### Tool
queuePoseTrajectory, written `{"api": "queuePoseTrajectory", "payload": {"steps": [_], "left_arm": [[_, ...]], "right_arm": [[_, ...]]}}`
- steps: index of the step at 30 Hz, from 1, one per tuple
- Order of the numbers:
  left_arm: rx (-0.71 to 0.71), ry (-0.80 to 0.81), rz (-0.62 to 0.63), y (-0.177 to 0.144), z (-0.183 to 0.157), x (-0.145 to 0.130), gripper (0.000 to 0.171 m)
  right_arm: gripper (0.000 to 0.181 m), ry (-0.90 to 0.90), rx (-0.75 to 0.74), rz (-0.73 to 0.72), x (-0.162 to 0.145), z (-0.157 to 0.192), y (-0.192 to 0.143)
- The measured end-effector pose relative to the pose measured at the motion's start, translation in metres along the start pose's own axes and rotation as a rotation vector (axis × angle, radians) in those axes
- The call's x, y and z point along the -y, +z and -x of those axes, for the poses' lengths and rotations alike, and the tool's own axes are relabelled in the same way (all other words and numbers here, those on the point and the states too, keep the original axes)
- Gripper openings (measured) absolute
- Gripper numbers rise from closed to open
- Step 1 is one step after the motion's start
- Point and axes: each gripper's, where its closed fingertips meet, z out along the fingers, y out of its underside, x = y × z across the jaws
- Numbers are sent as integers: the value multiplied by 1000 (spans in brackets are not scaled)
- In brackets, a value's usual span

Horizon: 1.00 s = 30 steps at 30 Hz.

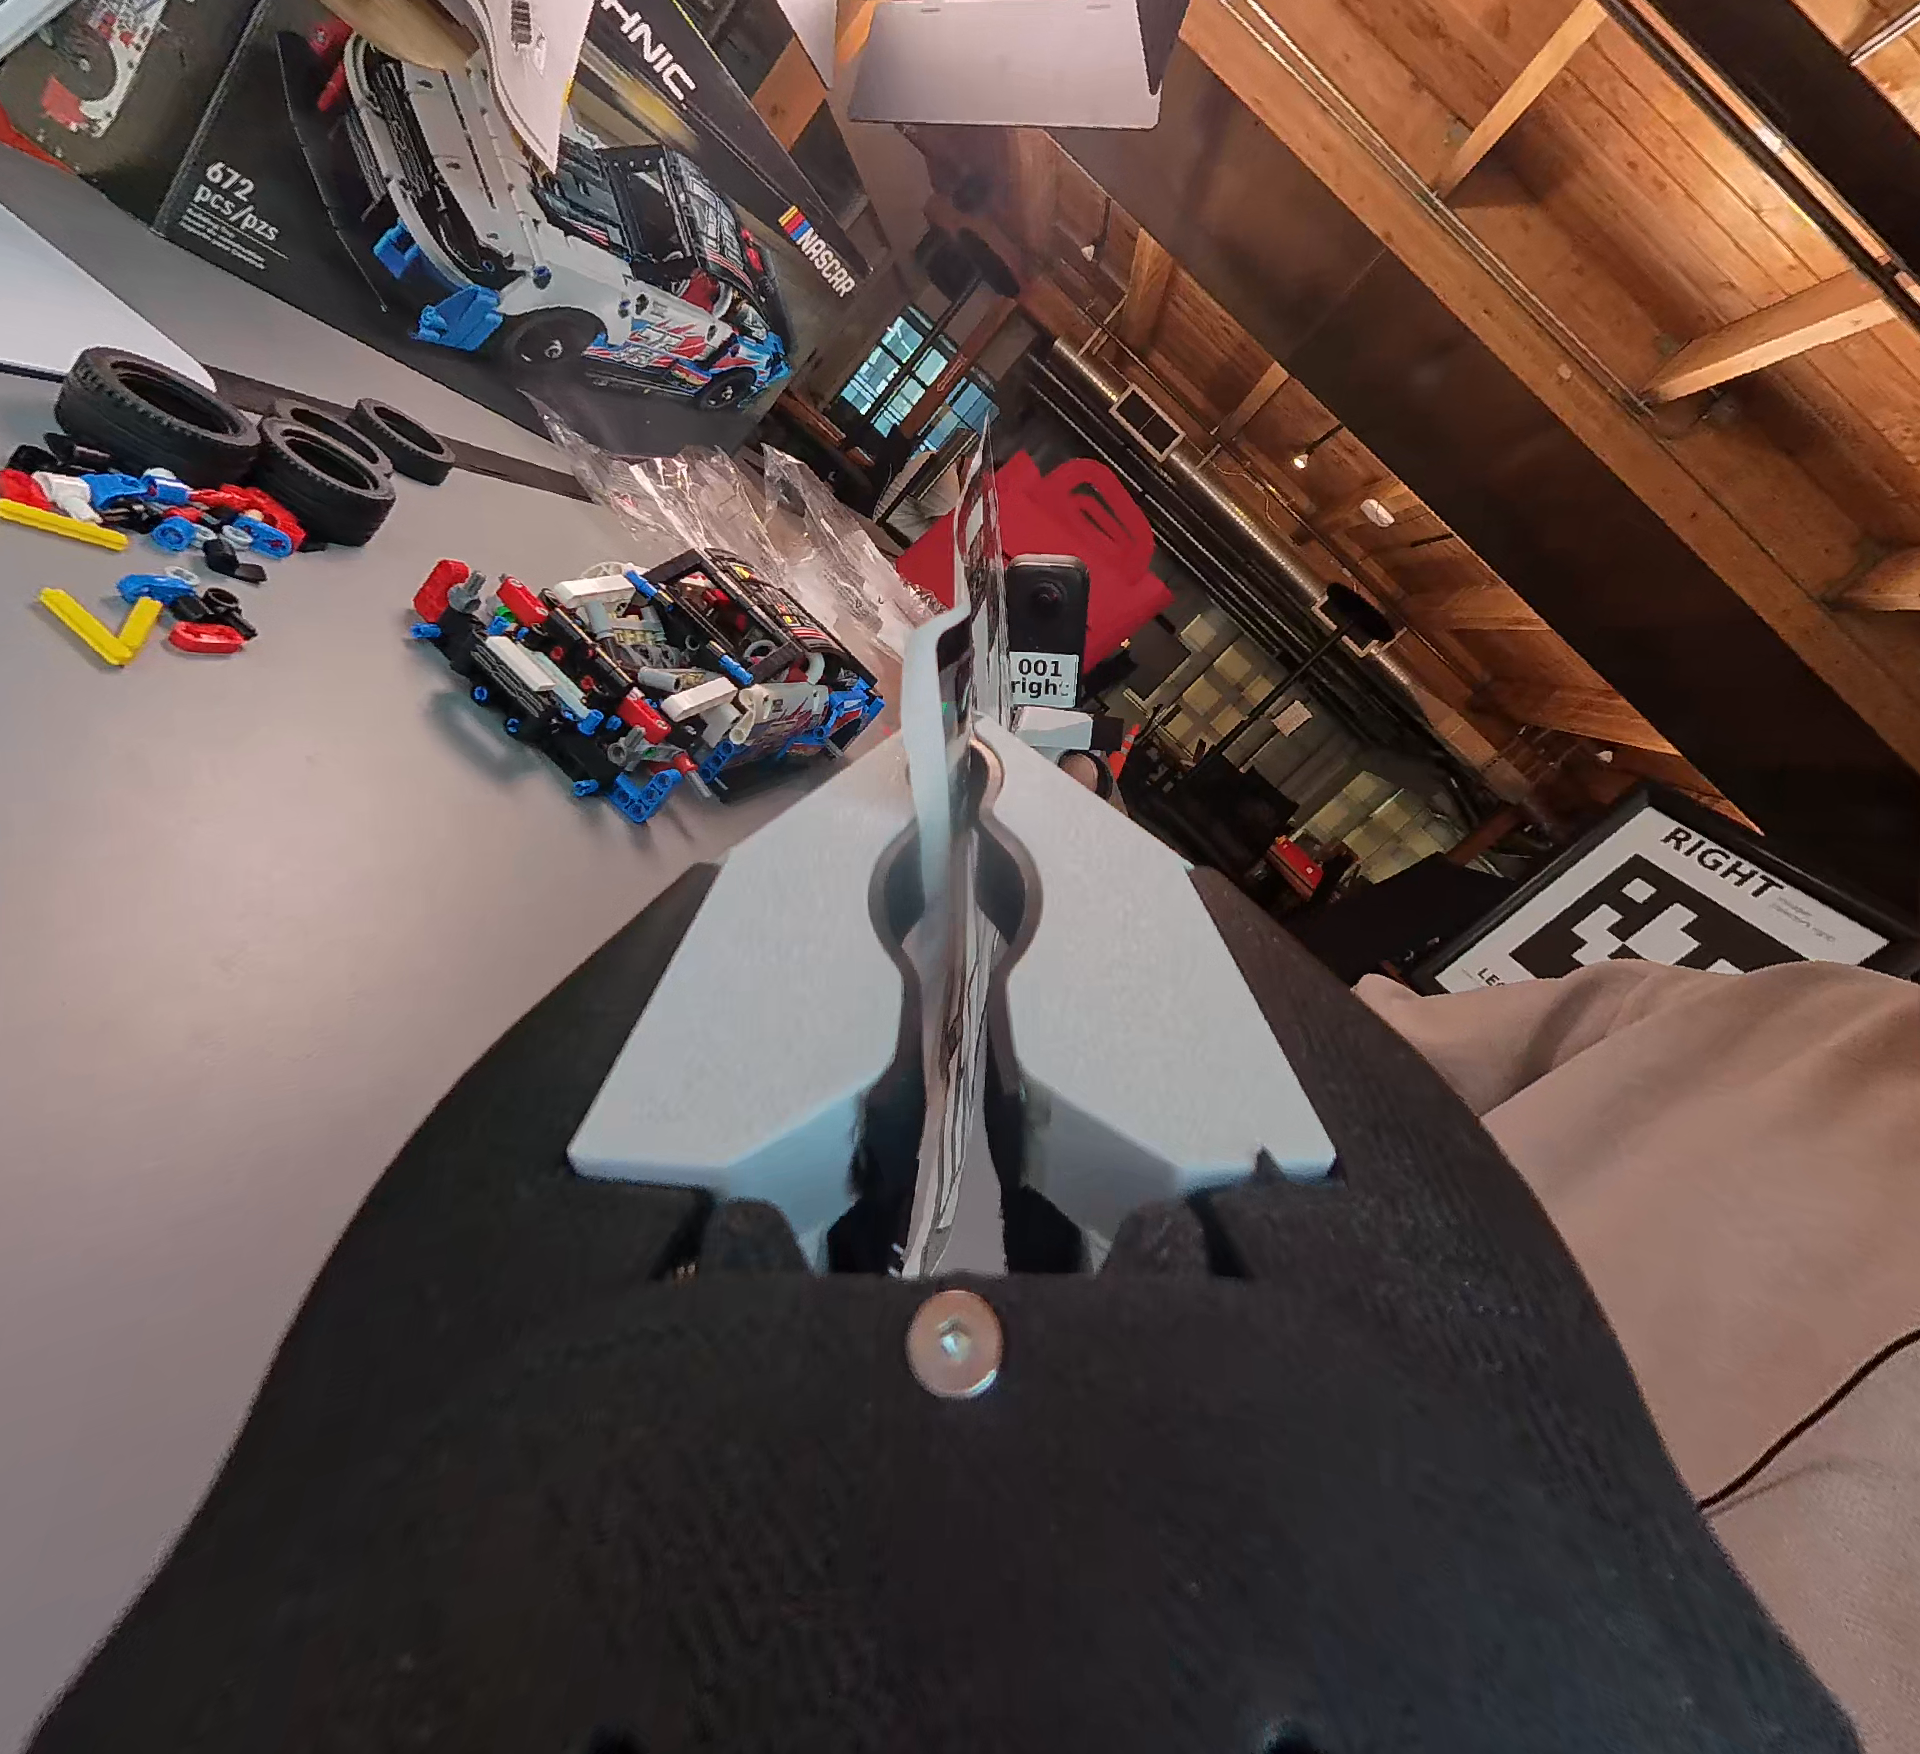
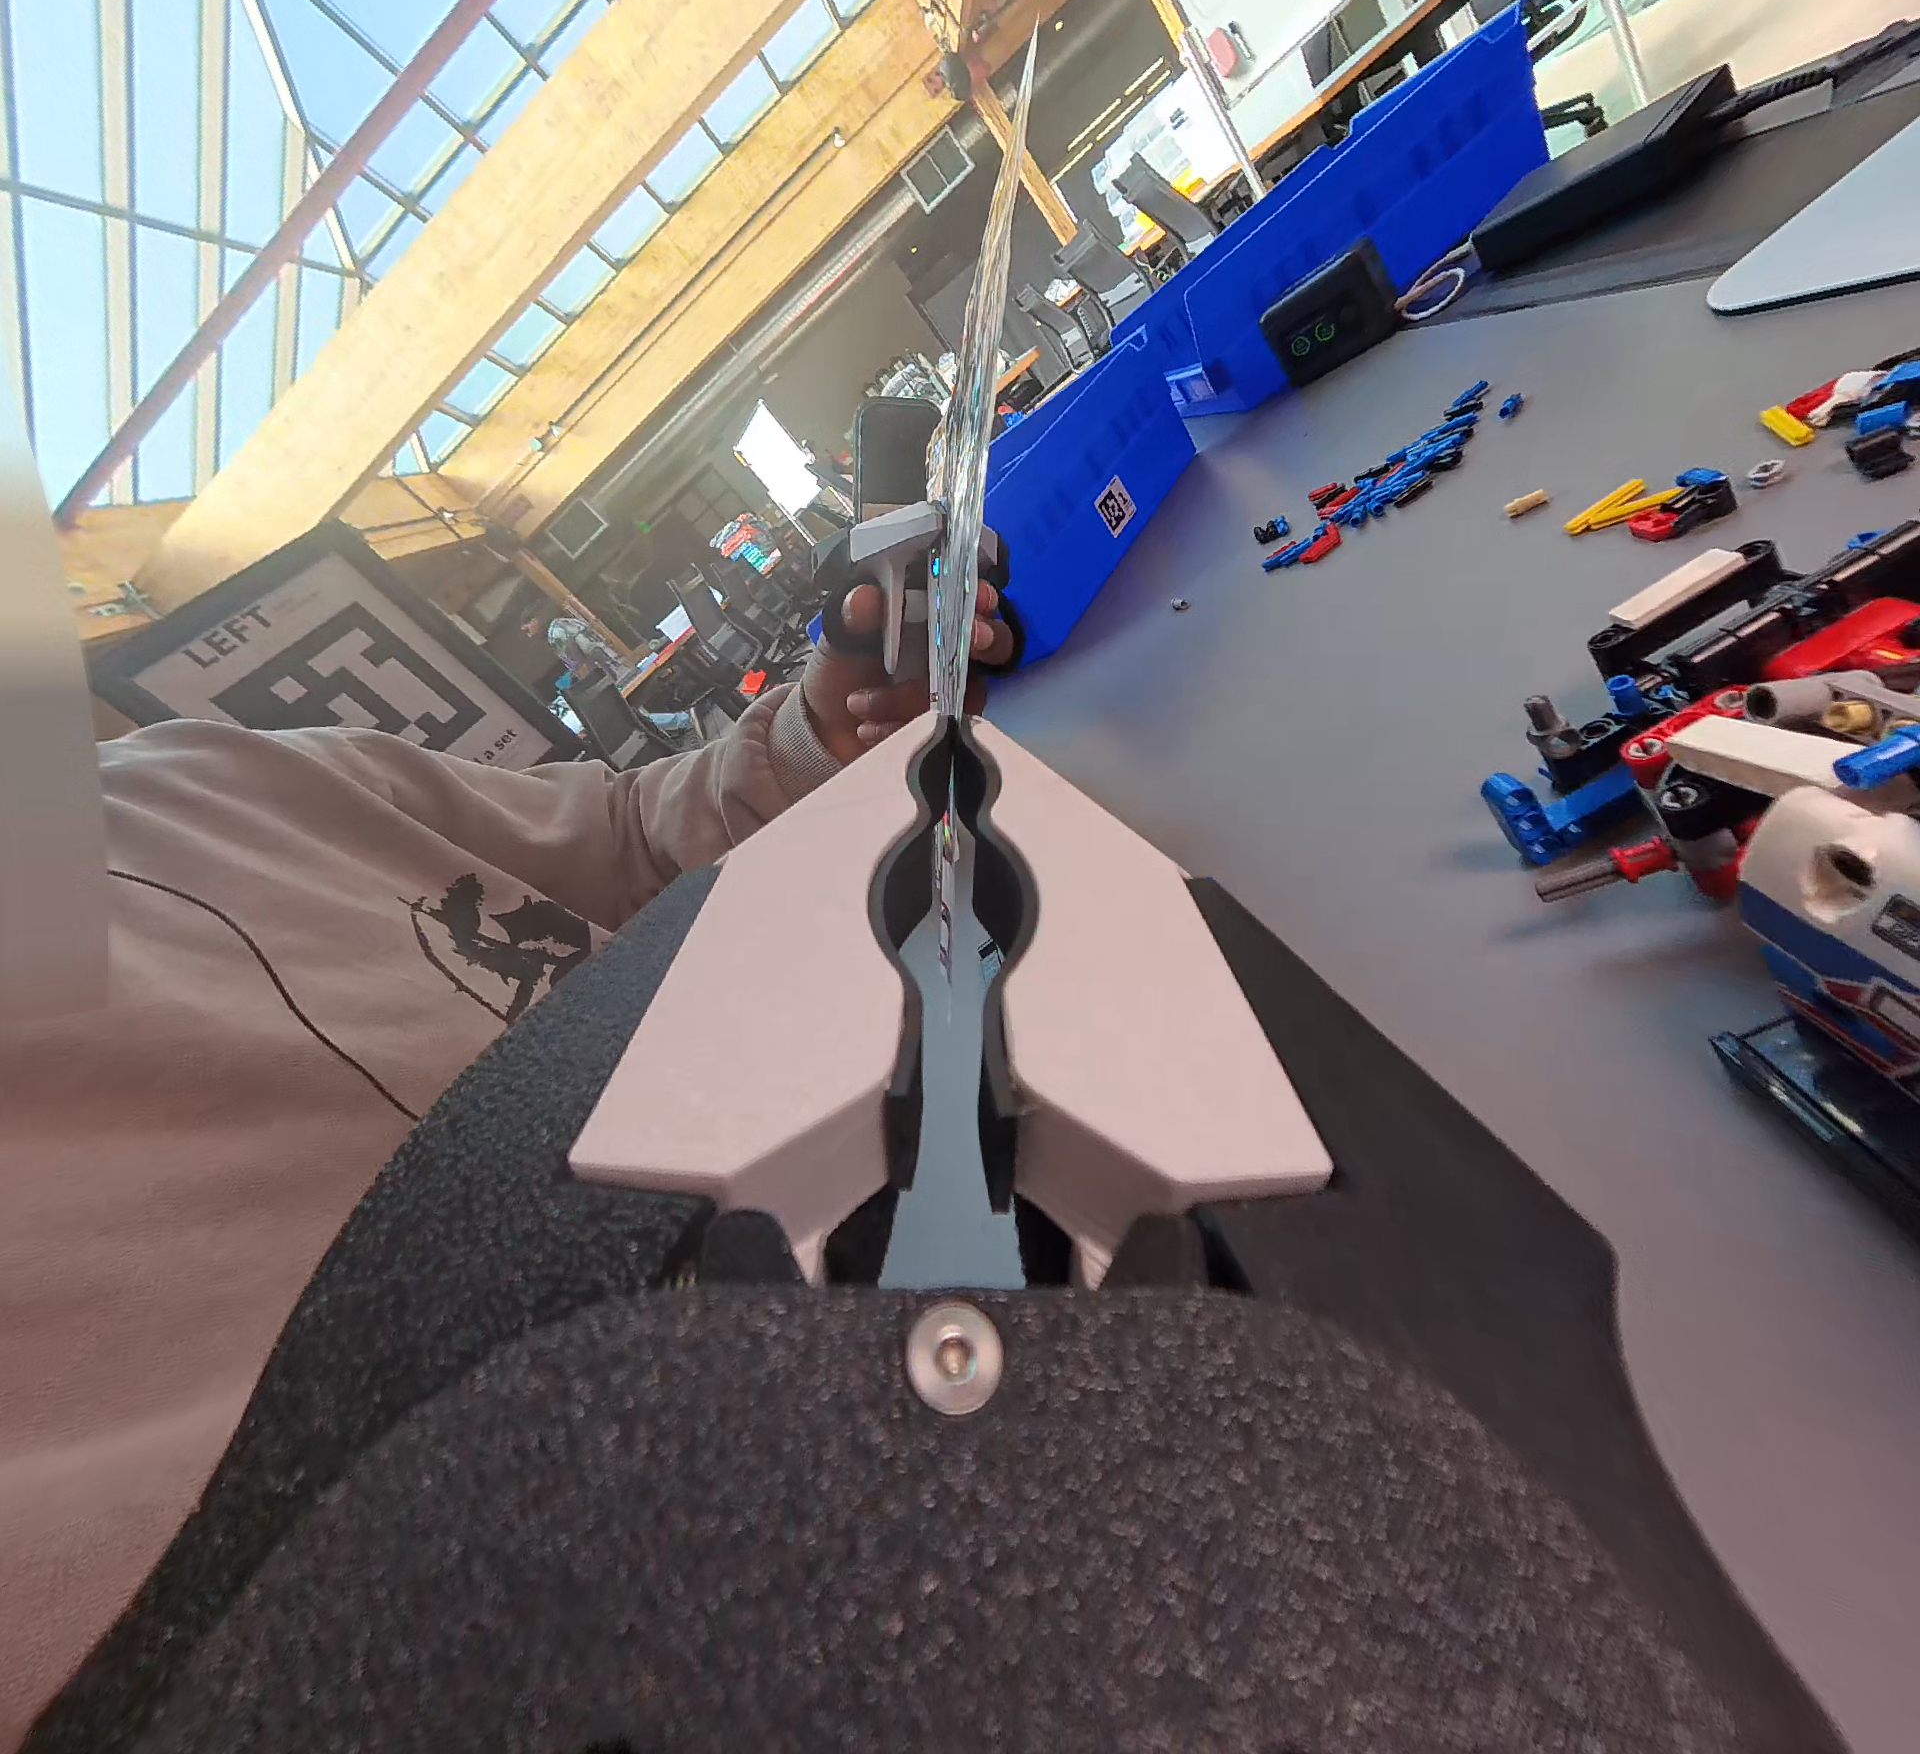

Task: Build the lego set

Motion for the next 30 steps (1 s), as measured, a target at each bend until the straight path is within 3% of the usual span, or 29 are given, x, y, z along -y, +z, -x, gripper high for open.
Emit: {"api": "queuePoseTrajectory", "payload": {"steps": [30], "left_arm": [[-17,118,107,4,-9,-17,0]], "right_arm": [[0,-81,-58,-109,24,-3,-19]]}}
